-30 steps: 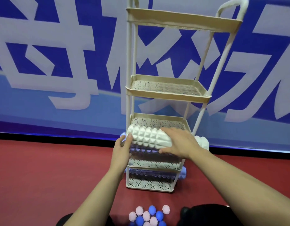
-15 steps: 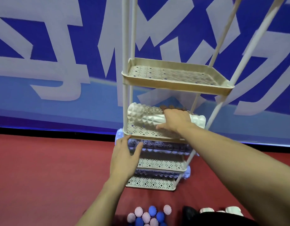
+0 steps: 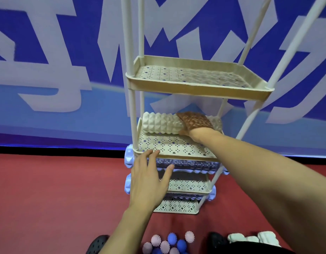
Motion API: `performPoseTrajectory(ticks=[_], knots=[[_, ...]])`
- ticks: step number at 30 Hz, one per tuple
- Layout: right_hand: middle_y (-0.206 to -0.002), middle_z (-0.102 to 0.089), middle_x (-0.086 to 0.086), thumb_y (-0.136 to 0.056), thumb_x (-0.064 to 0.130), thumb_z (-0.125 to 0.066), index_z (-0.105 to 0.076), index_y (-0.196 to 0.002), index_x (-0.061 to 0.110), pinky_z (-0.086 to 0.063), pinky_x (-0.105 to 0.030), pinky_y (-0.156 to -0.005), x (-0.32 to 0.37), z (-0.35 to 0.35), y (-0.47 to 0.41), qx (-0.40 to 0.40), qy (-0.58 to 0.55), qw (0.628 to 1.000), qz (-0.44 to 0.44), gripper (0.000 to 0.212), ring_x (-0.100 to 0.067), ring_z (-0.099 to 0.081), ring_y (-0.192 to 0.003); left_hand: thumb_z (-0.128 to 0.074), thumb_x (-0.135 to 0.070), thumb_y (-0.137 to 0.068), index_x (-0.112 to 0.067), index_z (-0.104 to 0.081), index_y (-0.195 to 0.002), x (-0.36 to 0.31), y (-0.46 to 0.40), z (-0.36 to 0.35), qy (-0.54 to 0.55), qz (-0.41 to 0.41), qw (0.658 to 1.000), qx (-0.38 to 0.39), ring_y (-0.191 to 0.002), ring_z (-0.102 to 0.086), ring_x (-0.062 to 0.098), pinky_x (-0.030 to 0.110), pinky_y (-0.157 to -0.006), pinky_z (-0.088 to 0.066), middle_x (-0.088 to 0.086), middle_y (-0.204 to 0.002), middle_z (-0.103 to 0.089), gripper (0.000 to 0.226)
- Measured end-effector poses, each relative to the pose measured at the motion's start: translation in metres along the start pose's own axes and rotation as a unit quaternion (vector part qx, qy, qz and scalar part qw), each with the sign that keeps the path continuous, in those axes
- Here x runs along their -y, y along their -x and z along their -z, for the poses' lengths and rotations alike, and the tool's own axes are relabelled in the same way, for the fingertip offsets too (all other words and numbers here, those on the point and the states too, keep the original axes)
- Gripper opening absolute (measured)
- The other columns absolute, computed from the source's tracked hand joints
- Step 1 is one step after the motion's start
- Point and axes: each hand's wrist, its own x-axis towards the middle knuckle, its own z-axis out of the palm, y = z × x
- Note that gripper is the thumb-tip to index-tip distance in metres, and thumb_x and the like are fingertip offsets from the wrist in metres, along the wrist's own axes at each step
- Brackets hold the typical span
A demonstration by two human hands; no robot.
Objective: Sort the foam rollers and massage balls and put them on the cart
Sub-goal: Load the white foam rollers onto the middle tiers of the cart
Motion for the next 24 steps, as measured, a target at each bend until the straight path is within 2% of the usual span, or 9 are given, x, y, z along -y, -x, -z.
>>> performPoseTrajectory(ticks=[2,7,10,11,12,15,19,21,24], knots=[[-0.159,-0.037,-0.007,-0.097,0.051,-0.054,-0.031,-0.155,0.027,-0.03,-0.04,-0.119,0.0,-0.004,-0.002,-0.016,-0.003,1.0,-0.007,0.067,-0.029,-0.039,-0.143,-0.049,-0.061,-0.094,-0.026,-0.047,-0.143,-0.004,0.0,-0.004,-0.003,-0.002,1.0,0.0,-0.137,-0.034,0.018,0.036,-0.113,-0.03,-0.006,-0.146,-0.04,0.061],[-0.157,-0.041,-0.006,-0.09,0.043,-0.067,-0.035,-0.153,0.028,-0.033,-0.038,-0.116,0.0,-0.009,0.02,-0.067,-0.005,0.997,0.024,0.072,-0.03,-0.042,-0.141,-0.051,-0.06,-0.095,-0.024,-0.048,-0.143,-0.01,-0.004,-0.009,-0.024,-0.007,1.0,-0.003,-0.139,-0.034,0.019,0.039,-0.115,-0.03,-0.002,-0.147,-0.041,0.06],[-0.129,-0.063,-0.008,-0.092,0.053,-0.06,-0.055,-0.128,0.025,-0.05,-0.043,-0.095,0.001,-0.003,0.045,-0.092,-0.001,0.996,0.005,0.046,-0.034,-0.061,-0.117,-0.051,-0.06,-0.095,-0.022,-0.048,-0.142,-0.015,-0.003,-0.011,-0.029,-0.013,1.0,0.0,-0.139,-0.033,0.019,0.044,-0.115,-0.031,0.0,-0.148,-0.041,0.06],[-0.116,-0.067,-0.007,-0.093,0.056,-0.056,-0.057,-0.118,0.024,-0.051,-0.043,-0.087,-0.001,-0.001,0.056,-0.097,0.012,0.995,0.01,0.04,-0.034,-0.064,-0.108,-0.05,-0.06,-0.095,-0.022,-0.049,-0.142,-0.017,-0.002,-0.012,-0.029,-0.016,0.999,-0.002,-0.138,-0.034,0.02,0.047,-0.115,-0.031,0.0,-0.148,-0.042,0.06],[-0.111,-0.067,-0.006,-0.094,0.057,-0.054,-0.057,-0.118,0.023,-0.049,-0.042,-0.084,-0.005,0.0,0.069,-0.111,0.018,0.993,0.027,0.041,-0.032,-0.063,-0.104,-0.048,-0.061,-0.095,-0.021,-0.05,-0.142,-0.02,0.0,-0.012,-0.03,-0.022,0.999,-0.003,-0.138,-0.035,0.02,0.047,-0.117,-0.028,0.001,-0.147,-0.043,0.061],[-0.131,-0.059,0.005,-0.096,0.052,-0.055,-0.052,-0.139,0.025,-0.04,-0.034,-0.101,-0.029,0.002,0.122,-0.158,-0.014,0.983,0.089,0.05,-0.02,-0.054,-0.122,-0.042,-0.063,-0.094,-0.022,-0.051,-0.141,-0.033,0.008,-0.017,-0.033,-0.047,0.998,0.002,-0.138,-0.038,0.021,0.033,-0.121,-0.011,0.0,-0.146,-0.044,0.063],[-0.131,-0.061,0.008,-0.097,0.047,-0.056,-0.06,-0.132,0.024,-0.043,-0.033,-0.098,-0.081,-0.012,0.195,-0.176,-0.031,0.981,0.073,0.042,-0.018,-0.057,-0.119,-0.046,-0.061,-0.094,-0.021,-0.05,-0.139,-0.061,0.02,-0.035,-0.018,-0.092,0.995,0.035,-0.137,-0.038,0.023,0.044,-0.114,-0.033,-0.001,-0.145,-0.044,0.06],[-0.129,-0.062,0.006,-0.097,0.046,-0.057,-0.06,-0.13,0.024,-0.043,-0.033,-0.097,-0.111,-0.024,0.228,-0.16,-0.017,0.986,0.039,0.04,-0.02,-0.058,-0.116,-0.047,-0.058,-0.094,-0.019,-0.052,-0.138,-0.079,0.026,-0.048,-0.023,-0.126,0.991,0.049,-0.136,-0.04,0.024,0.045,-0.112,-0.035,0.0,-0.144,-0.047,0.059],[-0.135,-0.06,0.006,-0.096,0.049,-0.057,-0.058,-0.136,0.024,-0.039,-0.032,-0.105,-0.161,-0.048,0.274,-0.111,0.0,0.993,-0.034,0.047,-0.018,-0.057,-0.123,-0.047,-0.056,-0.094,-0.019,-0.054,-0.137,-0.112,0.035,-0.072,-0.014,-0.174,0.981,0.086,-0.137,-0.043,0.025,0.046,-0.112,-0.036,0.0,-0.145,-0.049,0.058]])
